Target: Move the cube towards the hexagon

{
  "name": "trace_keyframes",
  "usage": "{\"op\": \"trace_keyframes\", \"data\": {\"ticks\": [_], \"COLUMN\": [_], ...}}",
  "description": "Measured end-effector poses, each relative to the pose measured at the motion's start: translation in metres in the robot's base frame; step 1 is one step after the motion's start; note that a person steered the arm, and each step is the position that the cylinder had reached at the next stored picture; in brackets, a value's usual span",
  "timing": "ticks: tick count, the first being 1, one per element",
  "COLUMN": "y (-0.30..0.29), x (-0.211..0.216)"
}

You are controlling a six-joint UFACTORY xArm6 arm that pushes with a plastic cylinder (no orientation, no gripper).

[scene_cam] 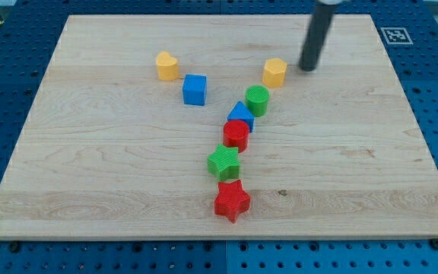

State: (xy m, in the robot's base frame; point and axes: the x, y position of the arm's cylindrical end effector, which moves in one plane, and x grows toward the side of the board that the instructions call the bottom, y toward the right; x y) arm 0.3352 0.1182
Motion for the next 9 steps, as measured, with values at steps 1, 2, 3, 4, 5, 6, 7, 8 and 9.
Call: {"op": "trace_keyframes", "data": {"ticks": [1,2,3,4,5,6,7,8,9], "y": [-0.042,-0.071,-0.156,-0.262,-0.332,-0.323,-0.282,-0.276,-0.266], "x": [-0.014,-0.032,-0.037,-0.037,-0.024,0.025,0.048,0.048,0.055]}}
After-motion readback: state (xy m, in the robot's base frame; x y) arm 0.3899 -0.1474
